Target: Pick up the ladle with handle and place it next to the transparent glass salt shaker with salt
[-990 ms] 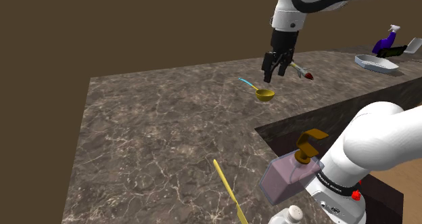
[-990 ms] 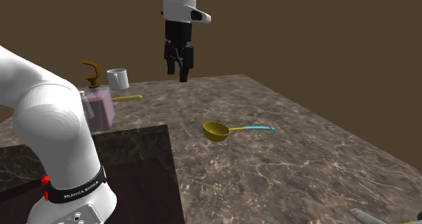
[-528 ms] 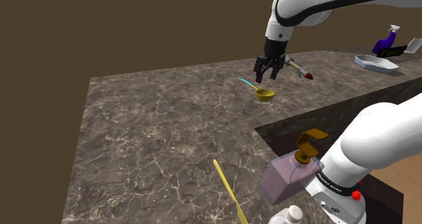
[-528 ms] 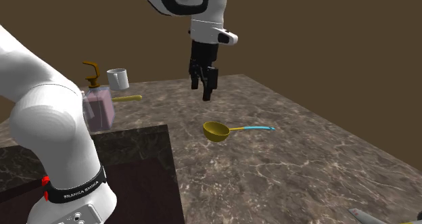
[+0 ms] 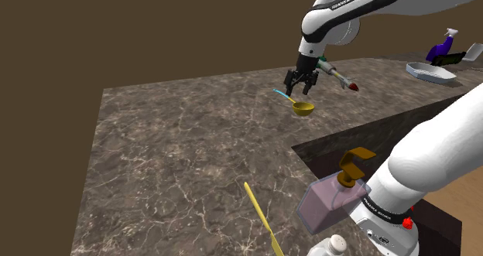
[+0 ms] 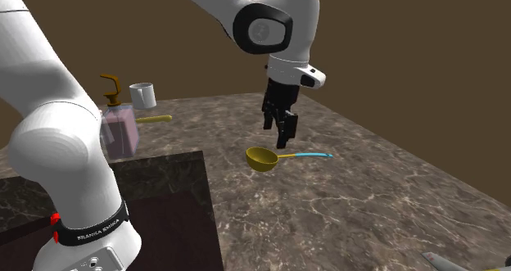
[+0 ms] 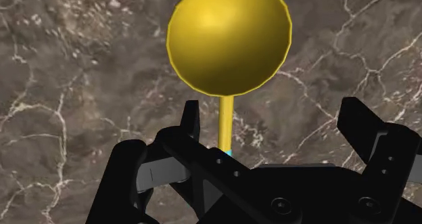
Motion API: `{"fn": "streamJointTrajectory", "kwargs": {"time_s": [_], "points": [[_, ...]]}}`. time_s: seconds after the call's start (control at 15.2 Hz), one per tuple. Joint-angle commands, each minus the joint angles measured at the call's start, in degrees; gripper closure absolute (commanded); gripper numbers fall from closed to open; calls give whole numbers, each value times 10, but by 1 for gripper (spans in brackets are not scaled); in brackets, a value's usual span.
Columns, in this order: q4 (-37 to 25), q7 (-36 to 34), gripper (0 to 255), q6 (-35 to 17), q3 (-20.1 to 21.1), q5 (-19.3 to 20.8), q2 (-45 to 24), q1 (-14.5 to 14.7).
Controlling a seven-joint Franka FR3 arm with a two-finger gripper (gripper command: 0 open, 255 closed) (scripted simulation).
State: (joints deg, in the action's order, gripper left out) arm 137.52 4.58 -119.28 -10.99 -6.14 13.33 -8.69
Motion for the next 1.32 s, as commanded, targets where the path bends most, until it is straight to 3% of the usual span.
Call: {"fn": "streamJointTrajectory", "kwargs": {"time_s": [0.0,0.59,1.12,1.19,1.25], "points": [[-16,17,0,-24,-17,-16,-42,-7],[5,36,0,-95,-20,-44,-93,-5],[5,36,0,-95,-20,-44,-93,-5],[5,36,255,-95,-20,-44,-93,-5],[5,36,255,-95,-20,-44,-93,-5]]}}
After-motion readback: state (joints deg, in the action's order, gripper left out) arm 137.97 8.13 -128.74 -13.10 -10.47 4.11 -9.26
